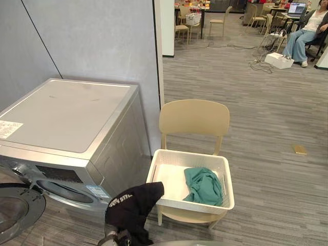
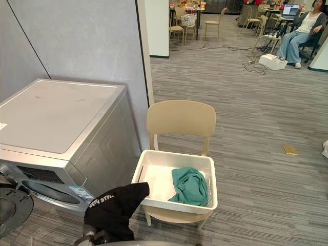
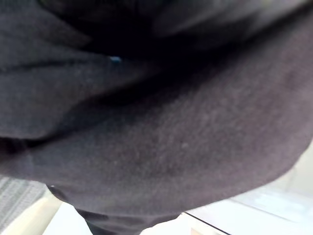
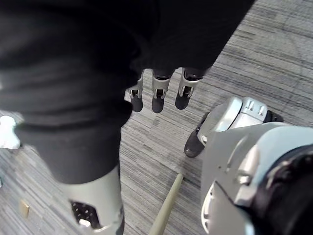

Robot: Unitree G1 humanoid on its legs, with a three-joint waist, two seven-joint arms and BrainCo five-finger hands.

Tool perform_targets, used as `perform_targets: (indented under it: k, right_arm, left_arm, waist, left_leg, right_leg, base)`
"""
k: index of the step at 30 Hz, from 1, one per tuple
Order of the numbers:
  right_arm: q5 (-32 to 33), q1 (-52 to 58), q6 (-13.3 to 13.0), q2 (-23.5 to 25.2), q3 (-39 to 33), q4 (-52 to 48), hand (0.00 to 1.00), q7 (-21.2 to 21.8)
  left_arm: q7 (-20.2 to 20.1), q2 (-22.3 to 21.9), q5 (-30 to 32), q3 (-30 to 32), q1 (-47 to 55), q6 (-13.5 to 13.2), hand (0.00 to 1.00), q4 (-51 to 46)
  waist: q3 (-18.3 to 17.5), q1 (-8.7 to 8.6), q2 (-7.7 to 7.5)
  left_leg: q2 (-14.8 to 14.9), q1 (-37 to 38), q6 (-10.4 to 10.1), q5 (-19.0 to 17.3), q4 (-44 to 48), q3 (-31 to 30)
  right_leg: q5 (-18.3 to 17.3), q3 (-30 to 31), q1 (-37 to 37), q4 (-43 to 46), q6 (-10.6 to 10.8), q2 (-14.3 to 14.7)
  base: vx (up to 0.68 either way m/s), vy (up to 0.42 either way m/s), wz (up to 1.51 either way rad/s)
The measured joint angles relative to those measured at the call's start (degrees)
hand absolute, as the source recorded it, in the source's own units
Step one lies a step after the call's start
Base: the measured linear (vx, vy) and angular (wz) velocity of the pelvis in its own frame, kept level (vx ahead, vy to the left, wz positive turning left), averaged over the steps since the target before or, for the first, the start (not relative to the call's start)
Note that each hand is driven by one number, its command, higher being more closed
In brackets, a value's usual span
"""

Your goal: Pick up the laundry basket with both hands and put the clothes into the washing machine.

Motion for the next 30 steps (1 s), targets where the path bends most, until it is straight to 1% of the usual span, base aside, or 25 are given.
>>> perform_targets:
  k: [2,5,6,9,10,11,12,13,14,15,16,17,18,19,20,21,22,23,24,25,26,27,28,29,30]
  right_arm:
    - [-0.4,-0.1,0.2,0.0,0.0,0.6,0.0,0.1]
    - [-1.3,-1.2,0.2,-0.3,0.2,1.4,0.0,0.0]
    - [-1.5,-1.7,0.2,-0.4,0.3,1.7,0.0,0.0]
    - [-1.9,-5.3,0.2,-1.0,3.2,2.2,0.0,-0.1]
    - [-3.1,-6.9,0.2,-1.5,3.8,2.7,0.0,-0.2]
    - [-3.6,-8.0,0.1,-1.5,4.6,3.1,0.0,-0.3]
    - [-4.3,-10.1,0.1,-1.8,5.4,3.3,0.0,-0.8]
    - [-4.6,-12.1,-0.1,-2.4,6.5,3.3,0.0,-1.0]
    - [-4.8,-13.2,-0.2,-2.8,7.0,3.2,0.0,-1.1]
    - [-5.7,-15.5,-0.3,-3.0,7.5,2.9,0.0,-1.1]
    - [-6.2,-17.2,-0.3,-3.7,8.0,1.9,0.0,-1.5]
    - [-6.3,-17.7,-0.4,-3.7,8.1,1.4,0.0,-1.8]
    - [-6.1,-18.9,-0.9,-2.9,7.9,0.7,0.0,-3.4]
    - [-6.1,-19.0,-1.6,-3.9,7.9,-0.6,0.0,-3.9]
    - [-6.1,-18.8,-1.8,-4.4,7.8,-1.2,0.0,-3.9]
    - [-6.0,-18.5,-1.7,-5.0,7.2,-1.6,0.0,-3.9]
    - [-6.0,-18.5,-1.6,-4.7,6.2,-1.7,0.0,-3.9]
    - [-6.0,-18.4,-1.5,-4.4,5.3,-1.6,0.0,-3.8]
    - [-6.0,-18.3,-1.6,-3.6,4.3,-1.0,0.0,-3.7]
    - [-6.0,-18.7,-1.3,-2.7,4.3,0.7,0.0,-3.5]
    - [-6.1,-18.7,-1.2,-2.5,4.4,1.3,0.0,-3.5]
    - [-6.2,-19.0,-0.8,-2.4,4.3,2.9,0.0,-3.5]
    - [-6.3,-19.1,-0.5,-2.4,4.3,3.8,0.0,-3.5]
    - [-6.4,-19.2,0.0,-2.8,3.7,4.7,0.0,-3.6]
    - [-6.5,-19.2,0.1,-2.9,3.3,4.9,0.0,-3.6]
  left_arm:
    - [0.7,-0.6,0.1,1.6,0.0,0.0,1.0,2.5]
    - [1.5,-1.1,1.1,3.4,-0.2,0.1,1.0,5.1]
    - [1.7,-1.1,1.1,3.8,-0.2,0.1,1.0,5.5]
    - [1.9,-1.4,1.0,5.4,-0.7,0.2,1.0,6.7]
    - [2.0,-1.3,1.0,5.8,-1.6,0.2,1.0,6.7]
    - [2.1,-1.3,1.0,5.7,-2.7,0.1,1.0,6.6]
    - [2.2,-1.3,0.9,5.5,-4.5,0.1,1.0,6.0]
    - [2.7,-1.4,0.4,4.9,-6.2,0.0,1.0,5.3]
    - [3.0,-1.4,0.2,4.5,-6.5,0.0,1.0,4.6]
    - [3.3,-1.3,-0.3,3.0,-6.8,0.0,1.0,2.7]
    - [3.3,-1.3,-0.2,2.5,-6.8,-0.1,1.0,0.8]
    - [3.4,-1.3,-0.2,2.4,-6.8,-0.1,1.0,0.0]
    - [3.7,-1.3,-0.1,2.3,-7.4,-0.3,1.0,-1.7]
    - [4.2,-0.8,-0.1,0.7,-7.8,-0.6,1.0,-2.7]
    - [4.2,-0.9,-0.1,-0.3,-7.7,-0.6,1.0,-3.0]
    - [4.2,-1.2,-0.1,-1.7,-7.6,-0.7,1.0,-3.2]
    - [4.2,-1.3,-0.1,-2.1,-8.5,-0.7,1.0,-3.3]
    - [4.3,-1.4,-0.1,-2.1,-9.0,-0.8,1.0,-3.5]
    - [4.3,-1.5,-0.1,-2.3,-9.7,-1.3,1.0,-3.7]
    - [4.3,-0.9,-0.1,-2.9,-9.9,-1.6,1.0,-3.6]
    - [4.3,-0.7,-0.1,-3.4,-9.9,-1.6,1.0,-3.6]
    - [4.3,-0.1,-0.1,-4.7,-9.9,-1.6,1.0,-3.1]
    - [4.3,0.6,0.0,-5.8,-10.0,-1.4,1.0,-2.5]
    - [4.2,2.3,0.1,-8.5,-9.9,-1.3,1.0,-1.4]
    - [4.1,2.9,0.2,-9.5,-9.8,-1.2,1.0,-1.0]
  waist:
    - [-0.1,0.2,-0.17]
    - [-0.2,1.21,-0.29]
    - [-0.2,1.2,-0.27]
    - [0.2,1.23,-0.33]
    - [0.5,1.21,-0.76]
    - [1.0,1.24,-0.98]
    - [2.4,1.4,-1.09]
    - [3.6,1.43,-1.01]
    - [4.0,1.48,-1.03]
    - [5.1,1.43,-0.91]
    - [5.7,1.69,-0.74]
    - [5.6,1.72,-0.82]
    - [6.0,1.68,-2.11]
    - [6.6,2.0,-0.5]
    - [6.7,2.0,0.45]
    - [6.5,1.33,1.97]
    - [6.7,0.85,2.06]
    - [6.8,1.02,1.61]
    - [6.8,0.97,0.49]
    - [6.6,0.89,0.06]
    - [6.5,0.88,0.06]
    - [6.3,0.86,-0.14]
    - [6.2,0.77,-0.43]
    - [6.2,0.31,-0.69]
    - [6.2,0.13,-0.75]
  left_leg:
    - [0.0,0.0,0.0,0.0,-0.2,0.1]
    - [0.1,0.0,0.0,0.0,-0.3,0.2]
    - [0.2,0.0,0.0,0.1,-0.3,0.1]
    - [0.6,-0.7,-0.4,0.4,0.8,-0.9]
    - [0.6,-3.0,-0.4,0.4,3.1,-2.1]
    - [0.6,-4.9,-0.4,0.4,4.5,-2.8]
    - [0.3,-7.7,-0.3,0.4,6.8,-5.2]
    - [-0.3,-10.4,0.2,0.8,8.5,-7.3]
    - [-0.6,-11.4,0.9,1.2,8.8,-7.3]
    - [-0.8,-13.1,4.2,1.0,9.3,-5.7]
    - [0.7,-14.1,11.7,-0.3,9.5,1.4]
    - [1.7,-14.2,13.9,-1.8,9.0,5.7]
    - [3.7,-14.8,14.5,-2.7,10.9,12.2]
    - [6.8,-16.0,13.4,-1.5,15.7,16.2]
    - [8.1,-16.0,13.2,-1.1,17.6,17.7]
    - [9.9,-14.8,15.3,2.2,20.1,19.9]
    - [9.0,-14.2,12.7,3.2,19.3,20.8]
    - [8.0,-14.1,11.3,4.2,18.9,21.0]
    - [6.8,-14.3,10.3,4.9,18.0,20.3]
    - [5.0,-14.1,4.9,5.6,14.2,16.5]
    - [4.5,-13.8,3.1,5.8,12.0,15.2]
    - [2.9,-13.1,0.9,6.9,6.7,14.3]
    - [1.9,-12.9,0.9,8.2,4.5,13.8]
    - [0.0,-12.6,1.7,10.3,0.7,12.8]
    - [-0.7,-12.3,1.9,10.7,-0.4,12.5]
  right_leg:
    - [-0.1,-0.1,0.0,0.0,0.0,0.0]
    - [-0.1,-0.3,0.0,0.2,-0.1,0.0]
    - [-0.2,-0.4,0.0,0.4,-0.1,0.0]
    - [-2.3,-1.3,-1.1,4.3,-0.1,-0.2]
    - [-4.4,-3.0,-2.5,7.8,0.1,-0.9]
    - [-5.7,-4.4,-3.3,10.2,0.1,-1.6]
    - [-8.1,-7.4,-4.5,14.3,0.1,-2.9]
    - [-10.2,-10.1,-5.5,17.9,0.0,-4.3]
    - [-11.3,-11.3,-6.1,19.6,0.1,-5.2]
    - [-12.9,-13.5,-6.9,22.5,0.0,-7.0]
    - [-13.1,-15.7,-6.9,23.5,-0.3,-8.2]
    - [-12.9,-16.7,-6.8,22.9,-0.5,-8.6]
    - [-12.4,-19.2,-6.7,22.1,-1.0,-10.4]
    - [-12.3,-21.2,-6.3,22.7,-1.2,-10.8]
    - [-12.3,-22.4,-6.0,23.0,-1.2,-10.9]
    - [-12.3,-24.4,-5.0,23.6,-1.1,-11.5]
    - [-11.8,-26.2,-3.8,23.6,-0.2,-12.5]
    - [-11.2,-27.2,-3.1,23.0,0.5,-13.0]
    - [-11.0,-27.9,-2.2,21.3,0.7,-13.1]
    - [-8.6,-29.4,-0.7,17.4,1.3,-11.7]
    - [-7.9,-30.1,-0.6,16.2,1.4,-11.2]
    - [-6.7,-31.1,-0.7,14.6,1.3,-10.9]
    - [-6.0,-31.7,-0.7,14.1,1.0,-11.0]
    - [-4.9,-32.4,-0.8,12.9,0.1,-11.4]
    - [-4.6,-32.7,-0.7,12.8,0.2,-11.9]
  base:
    - [-0.01,0.001,0.03]
    - [0.0,0.001,0.01]
    - [0.0,0.002,0.07]
    - [0.0,-0.007,0.25]
    - [-0.03,-0.013,0.67]
    - [-0.05,-0.02,1.19]
    - [-0.07,-0.025,1.44]
    - [-0.08,-0.029,1.38]
    - [-0.1,-0.032,1.26]
    - [-0.09,-0.057,1.12]
    - [-0.07,-0.049,1.09]
    - [-0.02,-0.028,1.05]
    - [0.02,0.027,0.98]
    - [0.04,0.067,0.93]
    - [0.06,0.124,0.8]
    - [0.07,0.175,0.81]
    - [0.05,0.16,0.79]
    - [0.03,0.106,0.69]
    - [0.03,0.114,0.61]
    - [0.03,0.119,0.53]
    - [0.04,0.159,0.5]
    - [0.02,0.109,0.33]
    - [0.01,0.143,0.49]
    - [-0.01,0.111,0.41]
    - [-0.01,0.127,0.44]
